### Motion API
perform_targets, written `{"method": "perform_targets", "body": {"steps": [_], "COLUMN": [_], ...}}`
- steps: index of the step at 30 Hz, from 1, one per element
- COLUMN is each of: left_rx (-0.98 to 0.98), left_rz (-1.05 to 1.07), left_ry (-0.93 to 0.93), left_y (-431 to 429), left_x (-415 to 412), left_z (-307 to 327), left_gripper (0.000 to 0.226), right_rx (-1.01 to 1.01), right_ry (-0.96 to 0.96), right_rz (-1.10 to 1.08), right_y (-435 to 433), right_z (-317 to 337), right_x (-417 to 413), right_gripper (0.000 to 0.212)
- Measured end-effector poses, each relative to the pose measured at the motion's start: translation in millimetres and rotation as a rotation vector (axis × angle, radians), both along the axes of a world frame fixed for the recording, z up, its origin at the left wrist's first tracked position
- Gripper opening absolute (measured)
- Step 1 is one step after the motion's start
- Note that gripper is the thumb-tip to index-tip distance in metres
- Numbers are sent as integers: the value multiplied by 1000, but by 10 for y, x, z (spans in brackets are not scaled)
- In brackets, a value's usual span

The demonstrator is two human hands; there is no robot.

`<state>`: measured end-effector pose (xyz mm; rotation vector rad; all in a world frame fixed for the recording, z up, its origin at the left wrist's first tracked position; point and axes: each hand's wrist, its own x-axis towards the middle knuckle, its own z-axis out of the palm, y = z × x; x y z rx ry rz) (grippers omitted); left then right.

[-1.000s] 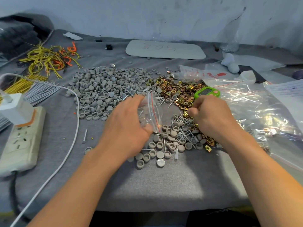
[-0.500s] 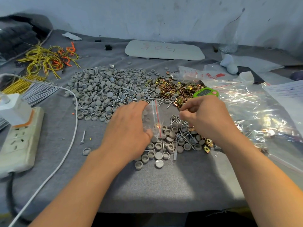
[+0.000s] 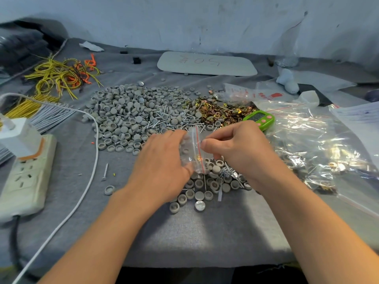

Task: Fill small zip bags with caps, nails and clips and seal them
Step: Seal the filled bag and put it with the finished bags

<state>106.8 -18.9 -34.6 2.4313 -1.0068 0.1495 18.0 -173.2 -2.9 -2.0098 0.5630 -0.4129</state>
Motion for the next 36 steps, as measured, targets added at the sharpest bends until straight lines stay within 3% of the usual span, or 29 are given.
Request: {"method": "perform_targets", "body": {"steps": [4, 10, 16, 19, 24, 28, 31, 32, 35, 36], "left_rx": [-89, -137, -168, -216, -391, -650, -946, -959, -727, -720], "left_rz": [0, -43, -48, -87, -111, -61, 46, 96, 258, 236], "left_ry": [56, 84, 224, 374, 693, 1079, 1345, 1288, 670, 619], "left_y": [-15, -25, 10, 2, -4, 34, 117, 125, 74, 53], "left_x": [-14, -44, -32, -49, -33, 27, 162, 182, 175, 175], "left_z": [26, 60, 128, 161, 218, 340, 414, 398, 303, 288], "left_gripper": [55, 48, 47, 48, 37, 38, 42, 38, 36, 38], "right_rx": [-53, -65, -59, -26, 342, 633, 646, 631, 584, 572], "right_ry": [-7, 20, -89, -155, -308, -193, -174, -175, -166, -164], "right_rz": [-15, 230, 77, 33, -97, -159, -147, -138, -119, -117], "right_y": [7, 117, 6, 32, -16, -93, -71, -62, -57, -54], "right_z": [-1, 31, 18, 22, 148, 191, 178, 171, 152, 150], "right_x": [34, 40, 24, 36, -7, -26, -25, -35, -49, -46], "right_gripper": [14, 16, 11, 6, 15, 18, 26, 26, 22, 21]}}
